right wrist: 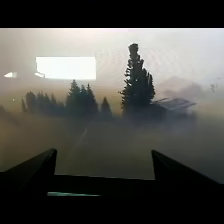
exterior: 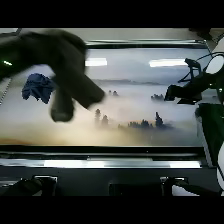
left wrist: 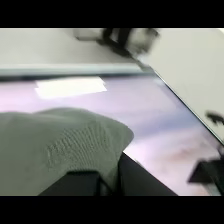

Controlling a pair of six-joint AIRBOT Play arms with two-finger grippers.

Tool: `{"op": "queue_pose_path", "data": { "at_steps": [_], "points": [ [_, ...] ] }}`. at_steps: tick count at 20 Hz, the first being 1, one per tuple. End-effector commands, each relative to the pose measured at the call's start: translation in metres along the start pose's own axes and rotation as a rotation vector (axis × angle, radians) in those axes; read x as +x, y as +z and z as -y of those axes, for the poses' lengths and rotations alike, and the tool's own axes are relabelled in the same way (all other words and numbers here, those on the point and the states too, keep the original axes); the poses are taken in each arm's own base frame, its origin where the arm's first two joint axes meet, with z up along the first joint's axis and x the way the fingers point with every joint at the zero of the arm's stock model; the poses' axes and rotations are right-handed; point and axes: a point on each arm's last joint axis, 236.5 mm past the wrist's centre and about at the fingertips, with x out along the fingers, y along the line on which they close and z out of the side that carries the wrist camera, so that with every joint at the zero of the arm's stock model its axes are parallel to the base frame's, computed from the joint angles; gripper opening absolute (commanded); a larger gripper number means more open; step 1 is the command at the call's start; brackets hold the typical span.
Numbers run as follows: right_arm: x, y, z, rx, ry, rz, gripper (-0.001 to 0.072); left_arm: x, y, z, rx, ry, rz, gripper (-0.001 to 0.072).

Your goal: Fold the clothes and pants, and hang the long-sleeved shirts on hangers.

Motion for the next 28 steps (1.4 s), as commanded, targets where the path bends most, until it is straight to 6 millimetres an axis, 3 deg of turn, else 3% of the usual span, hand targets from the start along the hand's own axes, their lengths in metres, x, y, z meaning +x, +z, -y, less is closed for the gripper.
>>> {"op": "queue_pose_path", "data": {
  "at_steps": [1, 2, 4, 6, 7, 8, 9, 10, 11, 13, 15, 16, 17, 19, 20, 22, 23, 25, 28],
  "points": [
    [-0.037, -0.003, 0.011, -0.026, -0.076, 0.094, 0.0671, 0.05, -0.094, 0.03, -0.022, 0.008, -0.161, 0.002],
    [-0.046, -0.004, 0.015, -0.027, -0.098, 0.115, 0.0671, 0.067, -0.132, 0.017, -0.041, 0.046, -0.242, 0.002],
    [-0.055, -0.007, 0.013, -0.02, -0.093, 0.137, 0.067, 0.096, -0.227, -0.009, -0.184, 0.131, -0.444, 0.0021],
    [-0.055, -0.01, 0.002, 0.003, -0.046, 0.128, 0.067, 0.11, -0.321, -0.019, -0.319, 0.172, -0.648, 0.0022],
    [-0.054, -0.01, -0.006, 0.003, -0.015, 0.123, 0.067, 0.113, -0.358, -0.017, -0.388, 0.18, -0.732, 0.0022],
    [-0.052, -0.01, -0.012, 0.001, 0.012, 0.122, 0.067, 0.116, -0.387, -0.008, -0.44, 0.158, -0.803, 0.0068],
    [-0.05, -0.011, -0.019, 0.0, 0.043, 0.113, 0.067, 0.12, -0.401, 0.006, -0.485, 0.108, -0.844, 0.0351],
    [-0.048, -0.012, -0.024, 0.0, 0.068, 0.106, 0.0671, 0.125, -0.402, 0.02, -0.535, 0.044, -0.861, 0.072],
    [-0.043, -0.014, -0.029, 0.002, 0.093, 0.095, 0.0671, 0.129, -0.39, 0.027, -0.546, -0.014, -0.852, 0.072],
    [-0.027, -0.026, -0.041, -0.014, 0.152, 0.037, 0.0681, 0.13, -0.338, 0.011, -0.487, -0.083, -0.817, 0.072],
    [0.005, -0.052, -0.05, -0.033, 0.21, -0.067, 0.07, 0.114, -0.278, -0.041, -0.441, -0.065, -0.792, 0.072],
    [0.026, -0.065, -0.053, -0.013, 0.244, -0.113, 0.07, 0.096, -0.263, -0.071, -0.436, -0.024, -0.821, 0.072],
    [0.047, -0.076, -0.053, 0.013, 0.26, -0.145, 0.07, 0.069, -0.263, -0.104, -0.447, 0.032, -0.891, 0.072],
    [0.086, -0.095, -0.055, 0.09, 0.303, -0.176, 0.07, 0.004, -0.294, -0.148, -0.478, 0.148, -1.107, 0.072],
    [0.101, -0.103, -0.059, 0.113, 0.335, -0.183, 0.0699, -0.027, -0.317, -0.161, -0.487, 0.185, -1.205, 0.072],
    [0.123, -0.116, -0.066, 0.167, 0.388, -0.186, 0.0699, -0.061, -0.363, -0.164, -0.571, 0.219, -1.279, 0.0697],
    [0.13, -0.121, -0.069, 0.179, 0.406, -0.185, 0.0699, -0.069, -0.388, -0.157, -0.618, 0.214, -1.285, 0.0654],
    [0.14, -0.132, -0.071, 0.214, 0.423, -0.204, 0.07, -0.071, -0.43, -0.131, -0.726, 0.155, -1.276, 0.0654],
    [0.141, -0.153, -0.075, 0.206, 0.448, -0.272, 0.0698, -0.059, -0.47, -0.108, -0.803, 0.122, -1.219, 0.064]
  ]
}}
